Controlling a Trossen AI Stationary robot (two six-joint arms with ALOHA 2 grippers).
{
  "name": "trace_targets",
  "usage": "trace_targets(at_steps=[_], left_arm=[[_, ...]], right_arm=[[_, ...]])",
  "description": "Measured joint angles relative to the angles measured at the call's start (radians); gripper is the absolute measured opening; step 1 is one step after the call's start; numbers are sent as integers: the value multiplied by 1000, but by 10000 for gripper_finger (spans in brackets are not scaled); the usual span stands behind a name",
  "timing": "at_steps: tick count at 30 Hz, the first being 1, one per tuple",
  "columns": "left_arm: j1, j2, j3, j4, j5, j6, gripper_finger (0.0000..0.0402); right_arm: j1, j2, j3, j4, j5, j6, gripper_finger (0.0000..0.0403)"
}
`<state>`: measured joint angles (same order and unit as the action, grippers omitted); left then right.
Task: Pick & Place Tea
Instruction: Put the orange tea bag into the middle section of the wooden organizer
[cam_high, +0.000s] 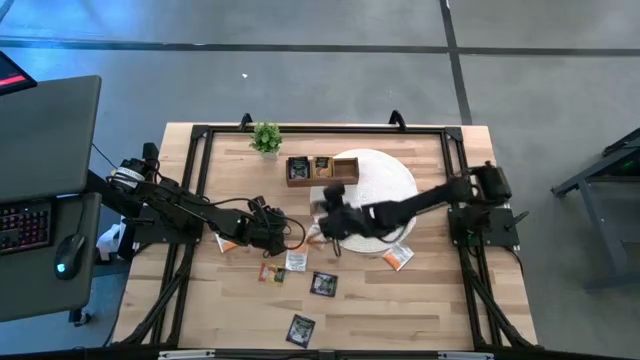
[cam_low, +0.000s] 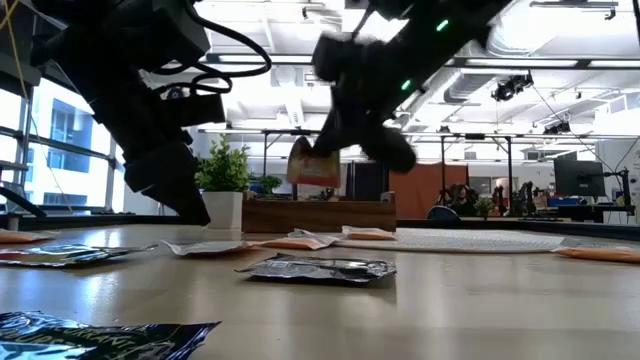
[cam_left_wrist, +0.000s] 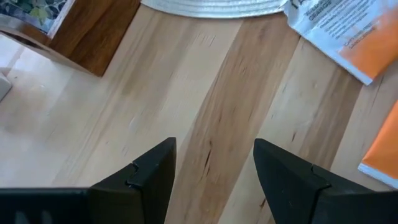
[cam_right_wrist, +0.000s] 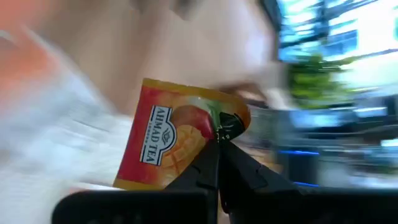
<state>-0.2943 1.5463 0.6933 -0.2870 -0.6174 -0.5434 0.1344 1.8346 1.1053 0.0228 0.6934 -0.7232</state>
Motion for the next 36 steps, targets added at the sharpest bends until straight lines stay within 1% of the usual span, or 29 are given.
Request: trace_targets(at_steps=[2, 5, 6, 9, 11, 13, 16, 20, 26, 29, 33, 36], left_arm=[[0, 0, 0, 0, -1, 0, 211], [0, 0, 0, 0, -2, 0, 211], [0, 0, 0, 0, -2, 0, 211], [0, 0, 0, 0, -2, 0, 211], [0, 0, 0, 0, -3, 0, 211], [0, 0, 0, 1, -15, 0, 211], [0, 0, 0, 3, -15, -3, 211], [0, 0, 0, 4, -14, -3, 211], [0, 0, 0, 0, -9, -3, 211], [0, 0, 0, 0, -7, -3, 211], [0, 0, 0, 0, -2, -3, 211], [0, 0, 0, 0, -2, -3, 211]], right_arm=[[-53, 6, -3, 56, 16, -138, 5], [-139, 6, -1, 86, -56, -179, 12], [-164, 11, -6, 87, -59, -197, 13], [-216, 25, -15, 111, 16, -297, 5], [-240, 26, -11, 162, 10, -345, 3], [-262, 26, -10, 167, -23, -367, 7], [-288, 34, -11, 165, -95, -347, 8], [-307, 45, -10, 161, -142, -310, 3], [-318, 97, -10, 196, -148, -330, 15], [-324, 116, -11, 181, -140, -326, 21], [-325, 118, -10, 186, -134, -257, 37], [-321, 117, -9, 183, -109, -183, 54]])
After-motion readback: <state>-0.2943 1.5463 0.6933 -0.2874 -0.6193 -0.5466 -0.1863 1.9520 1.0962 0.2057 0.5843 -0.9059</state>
